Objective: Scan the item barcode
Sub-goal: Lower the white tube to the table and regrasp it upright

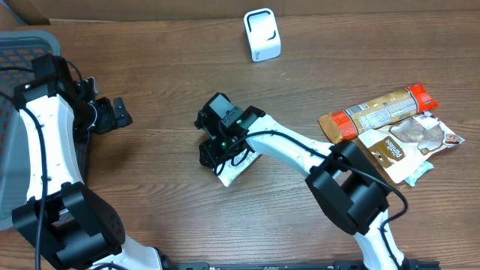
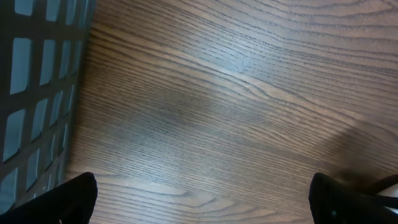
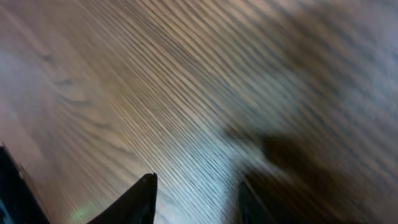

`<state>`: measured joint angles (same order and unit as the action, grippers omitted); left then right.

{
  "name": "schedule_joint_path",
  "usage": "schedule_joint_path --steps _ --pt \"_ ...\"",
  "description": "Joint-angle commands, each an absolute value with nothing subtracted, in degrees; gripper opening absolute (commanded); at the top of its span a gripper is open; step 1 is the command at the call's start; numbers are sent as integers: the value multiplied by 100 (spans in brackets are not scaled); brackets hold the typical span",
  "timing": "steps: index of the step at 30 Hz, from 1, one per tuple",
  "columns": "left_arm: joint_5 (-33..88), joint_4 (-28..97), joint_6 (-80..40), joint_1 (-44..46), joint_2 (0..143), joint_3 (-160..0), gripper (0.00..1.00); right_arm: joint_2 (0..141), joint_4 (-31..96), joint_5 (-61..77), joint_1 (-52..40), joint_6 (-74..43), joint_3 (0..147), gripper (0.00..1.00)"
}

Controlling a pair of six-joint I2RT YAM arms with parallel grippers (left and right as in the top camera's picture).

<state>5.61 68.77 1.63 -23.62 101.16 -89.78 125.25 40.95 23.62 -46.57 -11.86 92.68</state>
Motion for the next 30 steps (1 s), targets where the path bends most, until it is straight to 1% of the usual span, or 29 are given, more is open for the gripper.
schedule_joint_path --steps 1,6,12,15,23,30 --pt "582 6873 86 -2355 10158 -9048 100 12532 4372 2318 -4648 -1334 9336 42" --pt "582 6873 86 -2355 10158 -9048 100 12527 5234 2316 -4515 -1291 9509 42" --pt "580 6873 86 -2355 10158 -9048 100 12525 6093 2311 -4248 -834 9677 42" --pt "582 6873 86 -2355 10158 -9048 100 12525 6506 2292 -4101 -530 9690 40" --pt "582 6873 86 -2355 10158 -9048 99 12248 6965 2220 -3616 -150 9690 39" --pt "582 6873 86 -2355 10158 -9048 100 11325 7282 2185 -3253 56 9688 42"
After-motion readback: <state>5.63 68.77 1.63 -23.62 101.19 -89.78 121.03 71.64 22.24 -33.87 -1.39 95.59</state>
